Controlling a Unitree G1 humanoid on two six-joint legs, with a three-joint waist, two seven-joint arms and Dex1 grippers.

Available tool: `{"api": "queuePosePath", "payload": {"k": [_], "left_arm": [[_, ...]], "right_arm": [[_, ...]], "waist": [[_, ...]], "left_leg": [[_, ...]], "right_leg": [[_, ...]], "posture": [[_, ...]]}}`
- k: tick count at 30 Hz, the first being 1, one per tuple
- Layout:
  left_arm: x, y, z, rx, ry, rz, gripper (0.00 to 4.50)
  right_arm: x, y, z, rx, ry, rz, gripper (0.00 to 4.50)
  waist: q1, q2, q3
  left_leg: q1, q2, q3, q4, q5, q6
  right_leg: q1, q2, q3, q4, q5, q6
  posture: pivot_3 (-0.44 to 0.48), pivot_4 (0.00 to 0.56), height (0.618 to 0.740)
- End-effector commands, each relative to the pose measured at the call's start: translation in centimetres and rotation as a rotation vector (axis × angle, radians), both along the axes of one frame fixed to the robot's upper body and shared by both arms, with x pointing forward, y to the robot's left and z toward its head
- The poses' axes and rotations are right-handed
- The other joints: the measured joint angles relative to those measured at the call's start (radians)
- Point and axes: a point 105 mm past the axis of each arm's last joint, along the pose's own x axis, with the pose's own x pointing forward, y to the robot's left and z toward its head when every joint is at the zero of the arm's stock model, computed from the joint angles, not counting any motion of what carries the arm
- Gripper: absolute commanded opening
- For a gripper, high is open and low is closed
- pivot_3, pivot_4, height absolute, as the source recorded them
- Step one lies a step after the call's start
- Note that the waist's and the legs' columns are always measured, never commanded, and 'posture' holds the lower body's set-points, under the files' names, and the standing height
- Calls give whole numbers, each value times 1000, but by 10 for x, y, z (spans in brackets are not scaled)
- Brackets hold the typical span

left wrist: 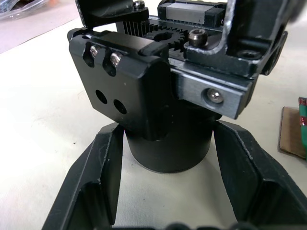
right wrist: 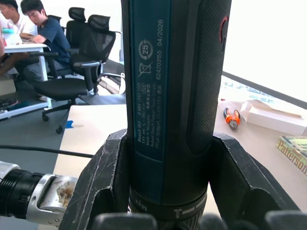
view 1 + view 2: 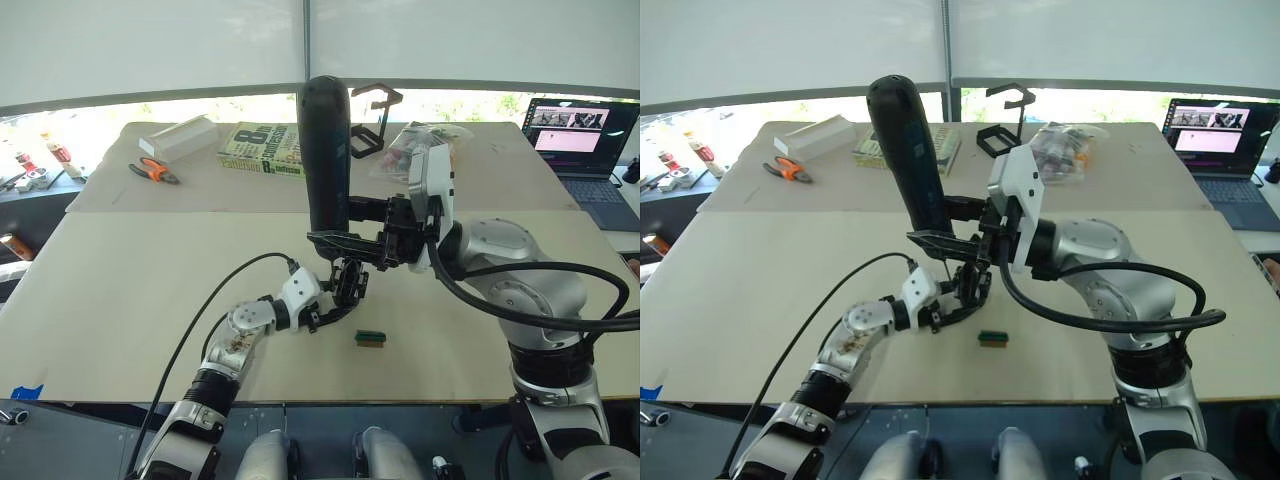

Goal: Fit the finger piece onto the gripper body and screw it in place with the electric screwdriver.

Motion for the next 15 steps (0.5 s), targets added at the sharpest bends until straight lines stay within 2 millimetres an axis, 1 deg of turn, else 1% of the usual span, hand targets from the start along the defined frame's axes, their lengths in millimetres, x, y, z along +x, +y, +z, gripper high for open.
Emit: {"api": "queuePosePath", "payload": {"k": [1, 9, 15], "left_arm": [[1, -2, 11, -15, -38, -9, 2303], [1, 1, 10, -6, -39, -4, 2303], [-1, 0, 10, -5, -41, -14, 2303]], "right_arm": [[-5, -2, 15, 41, -76, 7, 1923], [-2, -5, 16, 63, -52, -10, 1923], [-3, -5, 16, 46, -72, -4, 1923]], "waist": [[-1, 0, 0], [-1, 0, 0], [-1, 0, 0]], "left_leg": [[0, 0, 0, 0, 0, 0], [0, 0, 0, 0, 0, 0], [0, 0, 0, 0, 0, 0]], "right_leg": [[0, 0, 0, 0, 0, 0], [0, 0, 0, 0, 0, 0], [0, 0, 0, 1, 0, 0]], "posture": [[0, 150, 740], [0, 150, 740], [0, 150, 740]]}}
